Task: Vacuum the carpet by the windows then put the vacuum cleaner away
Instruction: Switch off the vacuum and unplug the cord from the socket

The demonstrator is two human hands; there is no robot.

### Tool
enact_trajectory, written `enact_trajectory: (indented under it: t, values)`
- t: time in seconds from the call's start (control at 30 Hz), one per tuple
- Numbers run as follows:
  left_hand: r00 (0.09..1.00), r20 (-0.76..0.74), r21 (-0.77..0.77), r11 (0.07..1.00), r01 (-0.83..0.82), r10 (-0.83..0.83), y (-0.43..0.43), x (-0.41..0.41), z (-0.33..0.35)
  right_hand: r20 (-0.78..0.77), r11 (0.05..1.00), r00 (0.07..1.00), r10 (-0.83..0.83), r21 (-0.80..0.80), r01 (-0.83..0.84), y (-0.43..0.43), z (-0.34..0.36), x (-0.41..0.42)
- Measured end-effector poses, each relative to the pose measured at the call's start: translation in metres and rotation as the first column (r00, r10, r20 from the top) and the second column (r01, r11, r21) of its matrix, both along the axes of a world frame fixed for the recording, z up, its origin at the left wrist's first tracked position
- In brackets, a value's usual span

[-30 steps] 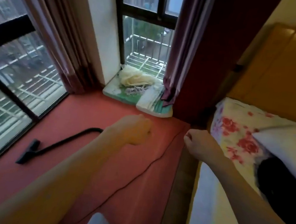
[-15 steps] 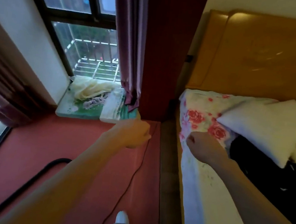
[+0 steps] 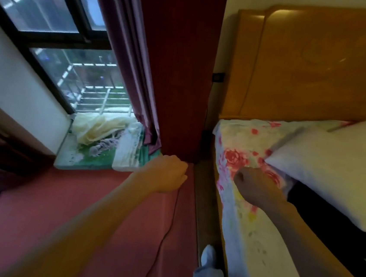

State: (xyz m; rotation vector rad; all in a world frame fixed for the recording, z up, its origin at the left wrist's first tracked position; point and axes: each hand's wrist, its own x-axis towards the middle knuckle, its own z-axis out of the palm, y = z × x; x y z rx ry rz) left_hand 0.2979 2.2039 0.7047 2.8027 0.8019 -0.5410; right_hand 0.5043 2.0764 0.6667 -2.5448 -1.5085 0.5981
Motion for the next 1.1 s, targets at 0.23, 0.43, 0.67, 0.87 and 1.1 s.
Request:
enact_trajectory:
  t: [0.23, 0.43, 0.67, 0.87, 1.1]
  values:
    - [0.994, 0.028, -0.07, 0.992, -0.101, 0.103, 0.049, 0.089, 0.007, -0.004, 0.996, 0.996, 0.089, 0.028, -0.089, 0.071, -0.005, 0.091]
    - [0.99, 0.018, -0.025, 0.99, -0.14, 0.14, 0.108, 0.128, 0.002, -0.01, 0.989, 0.989, 0.146, 0.005, -0.146, 0.146, -0.012, 0.139]
    - [0.982, 0.112, -0.029, 0.988, -0.151, 0.153, 0.198, 0.165, -0.014, 0.056, 0.988, 0.986, 0.155, -0.003, -0.155, 0.236, -0.015, 0.169]
    - [0.983, 0.165, 0.008, 0.997, -0.082, 0.08, 0.264, 0.203, -0.022, 0.027, 0.988, 0.989, 0.146, 0.047, -0.147, 0.293, 0.009, 0.198]
    - [0.983, 0.186, 0.013, 1.0, -0.006, 0.004, 0.309, 0.255, -0.025, 0.096, 0.997, 0.993, 0.074, 0.016, -0.076, 0.341, -0.012, 0.252]
